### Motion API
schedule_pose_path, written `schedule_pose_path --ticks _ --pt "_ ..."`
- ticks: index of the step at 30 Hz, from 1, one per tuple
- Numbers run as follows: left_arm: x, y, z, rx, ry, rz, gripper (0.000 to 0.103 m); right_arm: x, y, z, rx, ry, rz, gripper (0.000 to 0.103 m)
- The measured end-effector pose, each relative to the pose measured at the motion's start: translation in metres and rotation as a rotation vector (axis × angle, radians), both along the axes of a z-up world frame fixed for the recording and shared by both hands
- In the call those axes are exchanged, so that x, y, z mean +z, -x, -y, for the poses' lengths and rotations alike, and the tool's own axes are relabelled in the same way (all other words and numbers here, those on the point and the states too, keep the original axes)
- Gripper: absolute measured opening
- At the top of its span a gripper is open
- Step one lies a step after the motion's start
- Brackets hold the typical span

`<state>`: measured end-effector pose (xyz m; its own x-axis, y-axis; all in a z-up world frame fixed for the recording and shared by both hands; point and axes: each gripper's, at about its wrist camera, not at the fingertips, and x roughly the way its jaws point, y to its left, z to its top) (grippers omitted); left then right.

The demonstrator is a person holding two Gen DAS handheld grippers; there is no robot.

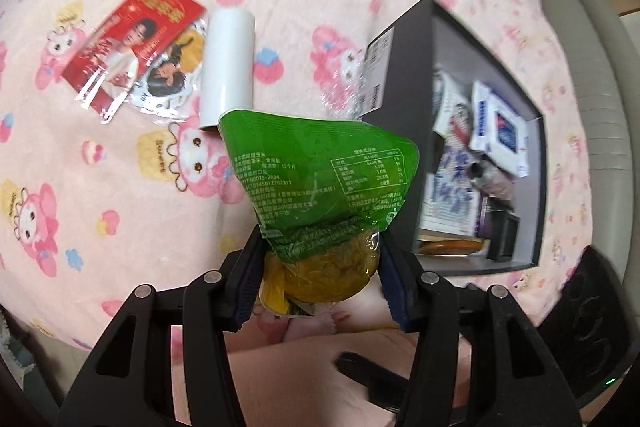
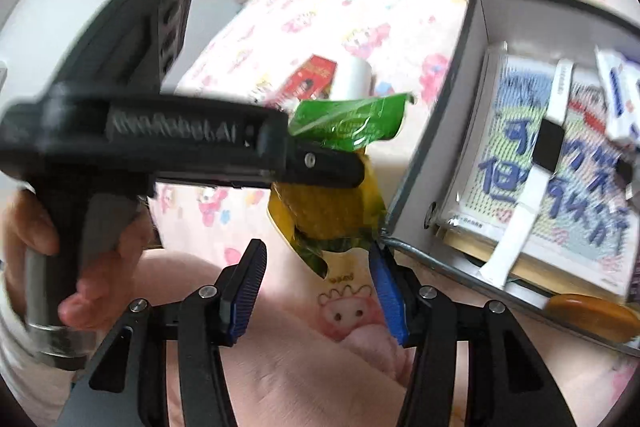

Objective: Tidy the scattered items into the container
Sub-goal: 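Lift the snack bag and carry it over the box with the left tool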

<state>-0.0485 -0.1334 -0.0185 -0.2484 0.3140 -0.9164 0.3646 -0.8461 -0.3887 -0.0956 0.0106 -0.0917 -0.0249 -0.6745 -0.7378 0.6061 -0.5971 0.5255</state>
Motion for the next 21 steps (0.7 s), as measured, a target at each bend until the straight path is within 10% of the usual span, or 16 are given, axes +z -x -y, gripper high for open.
schedule_pose_path --ticks 4,11,21 --pt "-0.012 0.018 0.050 -0.009 -0.001 -0.086 0.054 0.043 -0.003 -0.013 0.031 0.026 -0.094 0.049" --pt "-0.014 0.038 -0.001 0.010 0.002 -0.209 0.054 0.052 -0.002 -0.069 -0.029 -0.098 -0.287 0.049" --pt "-0.006 0.060 -0.066 -0.094 -0.060 -0.338 0.054 0.060 0.059 -0.162 -0.282 -0.030 -0.205 0.049"
